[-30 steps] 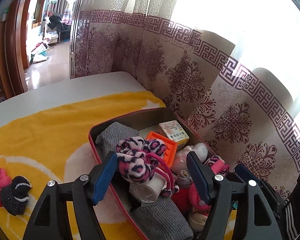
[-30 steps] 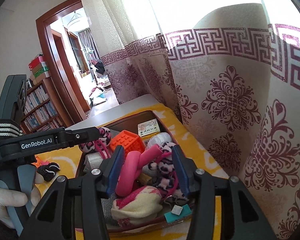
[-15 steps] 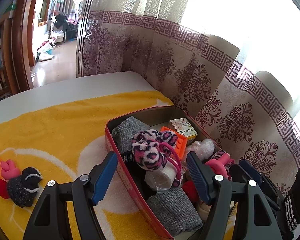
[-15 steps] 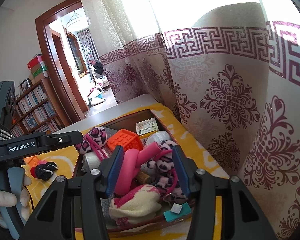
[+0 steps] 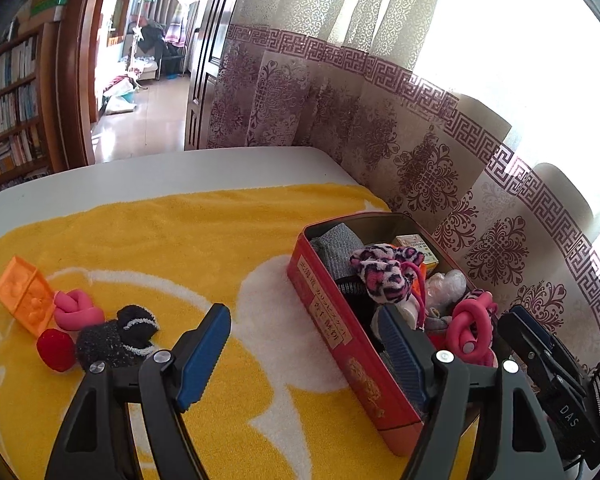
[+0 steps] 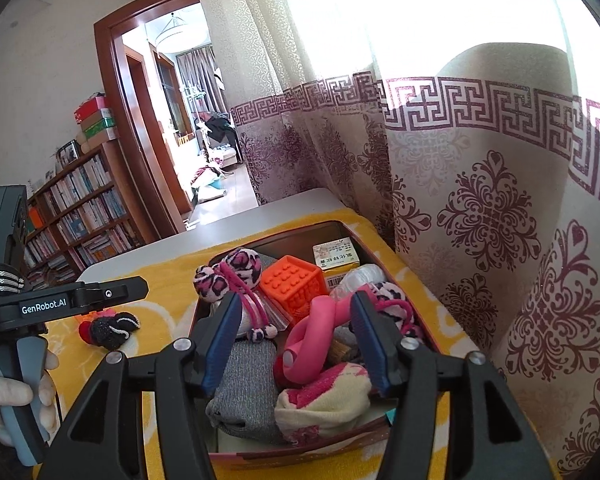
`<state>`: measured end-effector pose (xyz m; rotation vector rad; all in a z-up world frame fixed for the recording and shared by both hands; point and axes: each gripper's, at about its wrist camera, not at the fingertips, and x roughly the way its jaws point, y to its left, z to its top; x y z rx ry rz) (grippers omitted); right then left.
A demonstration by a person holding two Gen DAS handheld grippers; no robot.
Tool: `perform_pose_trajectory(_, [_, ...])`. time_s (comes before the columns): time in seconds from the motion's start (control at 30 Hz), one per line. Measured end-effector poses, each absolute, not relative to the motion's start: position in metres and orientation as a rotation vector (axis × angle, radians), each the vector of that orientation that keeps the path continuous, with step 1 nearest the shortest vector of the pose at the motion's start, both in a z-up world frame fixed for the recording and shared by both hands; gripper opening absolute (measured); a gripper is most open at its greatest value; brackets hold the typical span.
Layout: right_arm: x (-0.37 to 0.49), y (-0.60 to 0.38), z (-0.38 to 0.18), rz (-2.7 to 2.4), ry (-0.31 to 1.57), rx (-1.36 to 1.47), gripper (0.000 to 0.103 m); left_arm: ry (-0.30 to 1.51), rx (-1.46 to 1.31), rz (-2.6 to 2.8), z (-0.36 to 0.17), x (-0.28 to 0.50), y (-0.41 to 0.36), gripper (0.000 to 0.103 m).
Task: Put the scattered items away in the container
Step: 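Move both grippers back from the tin to the black and red balls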
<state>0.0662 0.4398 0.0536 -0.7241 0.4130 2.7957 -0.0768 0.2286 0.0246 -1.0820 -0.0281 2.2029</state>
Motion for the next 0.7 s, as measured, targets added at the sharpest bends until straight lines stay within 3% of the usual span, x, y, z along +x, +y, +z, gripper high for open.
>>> perform_pose_trajectory(0.17, [0.057,0.415,0.065,2.86,0.382,-0.729,0.067,-0.055,-1.1,2.25,0.02,-0.084,0.19,0.081])
perform_pose_trajectory(0.7, [-0.004,0.32,0.056,3.026,0.298,-0.978,0.067,-0.085,-1.178,2.452,-0.003,-0.099,0.065,0.081])
